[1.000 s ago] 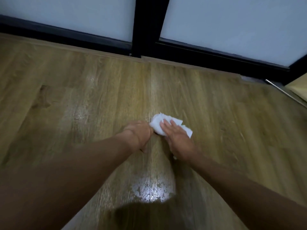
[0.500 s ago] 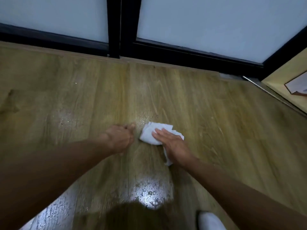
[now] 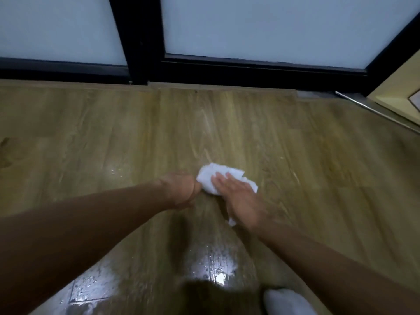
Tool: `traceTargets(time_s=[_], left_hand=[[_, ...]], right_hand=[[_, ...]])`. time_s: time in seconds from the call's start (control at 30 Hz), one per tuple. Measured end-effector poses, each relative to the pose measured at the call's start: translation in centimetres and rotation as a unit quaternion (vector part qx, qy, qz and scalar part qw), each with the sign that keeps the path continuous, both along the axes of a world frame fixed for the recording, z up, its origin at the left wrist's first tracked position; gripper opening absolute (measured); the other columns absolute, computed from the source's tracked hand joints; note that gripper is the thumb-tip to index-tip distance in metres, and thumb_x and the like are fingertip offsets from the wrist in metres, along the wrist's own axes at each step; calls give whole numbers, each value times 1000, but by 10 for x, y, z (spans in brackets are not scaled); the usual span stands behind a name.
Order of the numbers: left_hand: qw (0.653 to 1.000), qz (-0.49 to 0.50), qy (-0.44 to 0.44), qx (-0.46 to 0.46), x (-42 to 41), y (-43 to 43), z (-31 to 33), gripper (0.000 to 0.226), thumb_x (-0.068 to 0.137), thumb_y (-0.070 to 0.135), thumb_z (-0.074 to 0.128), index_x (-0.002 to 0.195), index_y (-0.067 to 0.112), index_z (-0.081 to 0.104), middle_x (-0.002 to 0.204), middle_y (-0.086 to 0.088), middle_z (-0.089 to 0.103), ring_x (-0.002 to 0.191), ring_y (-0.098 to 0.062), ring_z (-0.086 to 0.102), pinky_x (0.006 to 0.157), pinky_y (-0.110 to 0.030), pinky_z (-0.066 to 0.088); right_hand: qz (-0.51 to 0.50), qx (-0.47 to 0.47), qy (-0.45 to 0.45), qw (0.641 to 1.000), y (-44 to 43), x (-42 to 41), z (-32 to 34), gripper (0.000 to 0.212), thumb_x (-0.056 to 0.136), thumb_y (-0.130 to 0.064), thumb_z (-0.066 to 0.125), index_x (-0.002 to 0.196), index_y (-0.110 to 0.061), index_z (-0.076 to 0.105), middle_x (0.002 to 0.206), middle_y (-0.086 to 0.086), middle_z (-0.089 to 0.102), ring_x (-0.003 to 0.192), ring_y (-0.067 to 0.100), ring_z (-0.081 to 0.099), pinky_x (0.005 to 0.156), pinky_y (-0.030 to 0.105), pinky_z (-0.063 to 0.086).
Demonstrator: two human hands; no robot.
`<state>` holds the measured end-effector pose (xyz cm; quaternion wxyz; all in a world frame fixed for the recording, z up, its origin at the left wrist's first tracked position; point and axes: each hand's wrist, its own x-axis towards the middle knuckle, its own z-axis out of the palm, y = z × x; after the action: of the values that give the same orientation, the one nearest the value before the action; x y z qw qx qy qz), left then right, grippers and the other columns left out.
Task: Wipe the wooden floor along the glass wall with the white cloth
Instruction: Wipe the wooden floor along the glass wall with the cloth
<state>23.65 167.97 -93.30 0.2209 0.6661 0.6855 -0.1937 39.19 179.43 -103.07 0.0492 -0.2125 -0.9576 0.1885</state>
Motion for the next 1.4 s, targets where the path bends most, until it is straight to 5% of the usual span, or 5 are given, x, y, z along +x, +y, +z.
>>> traceTargets(time_s=[0.17, 0.47, 0.67, 1.13, 1.4], left_hand=[[995, -80, 45, 42, 37, 43, -9, 49, 97, 51, 38, 129, 15, 50, 132, -9, 55, 116, -29, 56, 87, -31, 45], [996, 67, 43, -44, 36, 86, -28, 128, 63, 69, 70, 151, 27, -13, 158, -16, -14, 145, -42, -1, 114, -48, 18], [991, 25, 96, -89, 51, 108, -19, 131, 60, 57, 81, 151, 13, -2, 157, -25, 1, 142, -45, 12, 108, -50, 29], [983, -133, 105, -74, 88, 136, -33, 153, 49, 19, 92, 146, 19, -26, 151, -28, -25, 140, -54, 0, 109, -56, 29], [993, -81, 70, -59, 95, 149, -33, 131, 66, 43, 82, 150, 21, -17, 156, -23, -16, 140, -53, 3, 113, -54, 25]], right_hand=[[41, -115, -23, 992, 67, 31, 26, 55, 88, -7, 52, 138, 6, 35, 150, 22, 29, 141, 22, 17, 118, 19, 2], [-74, -29, -52, 995, 85, 37, 23, 102, 68, -9, 75, 151, -18, 16, 160, 1, 12, 148, 22, 8, 118, 33, 10], [6, 30, -10, 999, 116, 98, 27, 54, 92, -17, 57, 143, -17, 41, 152, 4, 35, 143, 23, 28, 114, 41, 26], [-76, -34, 24, 996, 154, 132, 19, 62, 82, -9, 58, 141, -18, 43, 152, 4, 35, 141, 19, 31, 119, 39, 18], [-203, 10, 0, 979, 139, 87, 18, 62, 92, -15, 45, 150, -15, 23, 159, 9, 14, 148, 22, 10, 120, 39, 11]])
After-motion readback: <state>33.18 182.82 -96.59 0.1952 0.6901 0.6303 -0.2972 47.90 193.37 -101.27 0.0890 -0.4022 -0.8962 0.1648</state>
